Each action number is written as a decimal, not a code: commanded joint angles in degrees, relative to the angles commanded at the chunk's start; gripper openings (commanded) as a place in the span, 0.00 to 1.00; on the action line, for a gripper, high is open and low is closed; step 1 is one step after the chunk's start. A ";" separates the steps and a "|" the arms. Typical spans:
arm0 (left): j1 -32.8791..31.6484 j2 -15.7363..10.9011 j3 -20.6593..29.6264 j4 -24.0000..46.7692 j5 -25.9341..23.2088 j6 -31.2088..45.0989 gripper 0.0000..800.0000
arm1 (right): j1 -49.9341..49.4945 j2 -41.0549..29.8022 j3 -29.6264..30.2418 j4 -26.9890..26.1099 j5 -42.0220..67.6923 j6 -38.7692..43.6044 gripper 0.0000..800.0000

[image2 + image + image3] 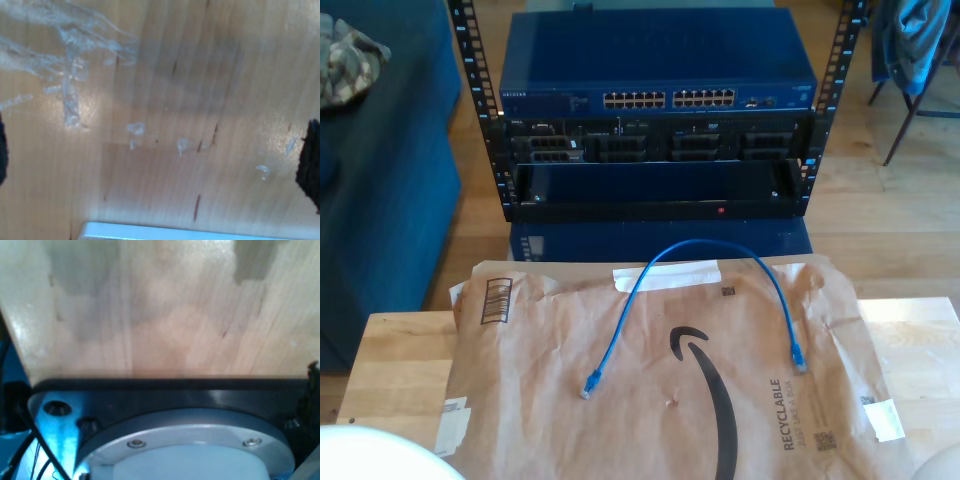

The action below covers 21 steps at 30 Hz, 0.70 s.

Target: Grab the cable and plug it in

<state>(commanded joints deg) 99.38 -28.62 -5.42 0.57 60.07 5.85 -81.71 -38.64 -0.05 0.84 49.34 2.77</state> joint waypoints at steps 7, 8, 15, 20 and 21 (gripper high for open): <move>0.00 0.00 0.00 0.00 0.00 0.09 1.00 | 0.00 0.00 0.00 -0.09 0.00 -0.09 1.00; 0.00 0.00 0.00 0.00 0.00 0.18 1.00 | 0.00 0.00 0.09 0.00 0.00 0.00 1.00; -0.09 -0.09 -0.97 0.35 0.79 0.09 1.00 | -0.09 -1.67 -1.58 0.00 1.05 1.58 0.99; -0.09 -2.29 -2.73 0.44 2.99 -0.26 1.00 | -0.09 -3.52 -6.68 0.00 9.49 5.71 0.99; -0.09 -2.73 -3.25 0.53 4.04 -0.53 1.00 | 0.00 -3.52 -8.53 -0.09 12.57 7.56 0.99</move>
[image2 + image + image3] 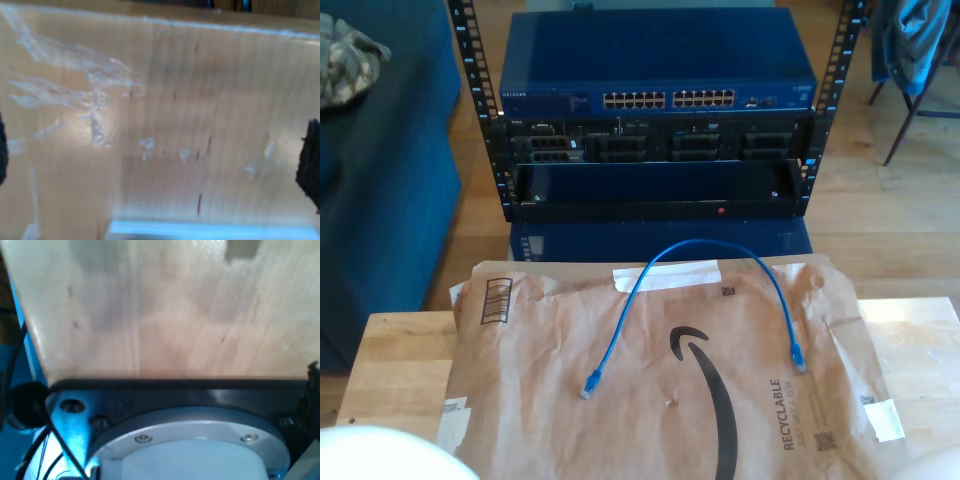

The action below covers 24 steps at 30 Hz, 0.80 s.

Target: Grab the cable and plug it in

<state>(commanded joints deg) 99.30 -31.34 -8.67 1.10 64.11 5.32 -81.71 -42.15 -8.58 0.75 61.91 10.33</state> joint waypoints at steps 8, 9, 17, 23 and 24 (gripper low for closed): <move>-1.14 -0.97 -8.26 -0.09 8.62 -4.66 1.00 | 1.85 0.35 -8.88 0.35 9.67 9.93 0.99; -2.20 -0.97 -9.76 0.00 10.37 -5.71 1.00 | 2.90 0.44 -9.93 0.35 9.93 11.60 0.99; -22.51 -0.53 -22.59 -0.26 28.48 -23.56 1.00 | 15.30 4.22 -20.22 0.44 10.55 28.04 0.97; -41.67 -0.35 -28.66 -0.35 28.66 -42.46 1.00 | 27.08 13.89 -33.14 0.53 13.10 40.62 0.98; -44.75 -0.18 -29.54 -0.35 28.84 -45.89 1.00 | 29.45 15.74 -35.52 0.62 14.07 42.20 0.98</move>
<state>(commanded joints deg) 54.55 -31.52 -38.21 0.75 92.95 -40.57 -52.26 -26.42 -44.10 1.36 75.98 52.53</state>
